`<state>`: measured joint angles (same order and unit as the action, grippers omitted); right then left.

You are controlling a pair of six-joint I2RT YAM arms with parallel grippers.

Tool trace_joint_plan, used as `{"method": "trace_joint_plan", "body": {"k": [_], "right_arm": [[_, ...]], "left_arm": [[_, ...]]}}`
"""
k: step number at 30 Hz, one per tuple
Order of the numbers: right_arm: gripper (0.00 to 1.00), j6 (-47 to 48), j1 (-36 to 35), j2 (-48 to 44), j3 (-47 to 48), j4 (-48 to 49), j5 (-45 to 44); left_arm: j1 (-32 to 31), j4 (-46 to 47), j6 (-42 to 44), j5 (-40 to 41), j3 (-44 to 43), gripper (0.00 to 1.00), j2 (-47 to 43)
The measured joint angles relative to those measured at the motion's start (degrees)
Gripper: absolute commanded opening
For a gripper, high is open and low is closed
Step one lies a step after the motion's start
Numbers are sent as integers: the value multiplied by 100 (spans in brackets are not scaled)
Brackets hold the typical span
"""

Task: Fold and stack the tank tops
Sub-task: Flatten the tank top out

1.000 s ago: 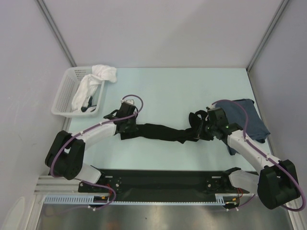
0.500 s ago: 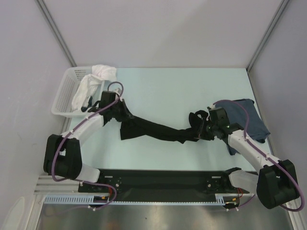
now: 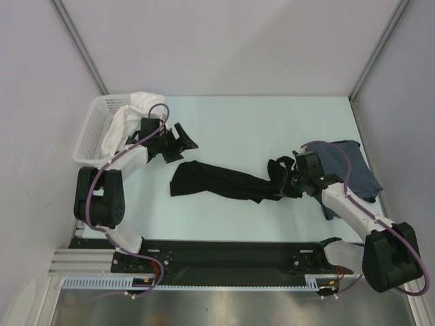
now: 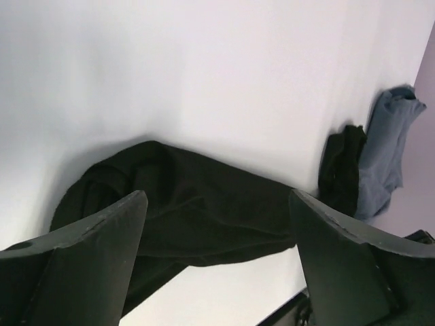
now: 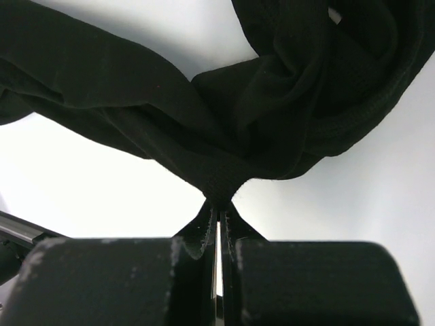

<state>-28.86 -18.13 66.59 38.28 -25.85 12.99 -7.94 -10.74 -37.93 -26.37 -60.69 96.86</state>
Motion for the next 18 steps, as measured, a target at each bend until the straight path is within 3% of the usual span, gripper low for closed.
{"method": "trace_joint_plan", "body": {"k": [6,9,11,16,18], "right_arm": [[0,2,17,79,0,66,7],[0,7,46,155,0,94,26],[0,9,63,190,0,96,48],[0,24,79,243,0,114,90],[0,28,79,254,0,118,105]], "left_arm": [[-332,-221,437,922,4,76,-848],[-815,-350,732,1460,26,51,-1119],[-1008,-389,890,1683,98,50,-1123],[-1012,-734,1106,2214,240,66,-750],[-990,-807,1139,2337,262,66,-584]]}}
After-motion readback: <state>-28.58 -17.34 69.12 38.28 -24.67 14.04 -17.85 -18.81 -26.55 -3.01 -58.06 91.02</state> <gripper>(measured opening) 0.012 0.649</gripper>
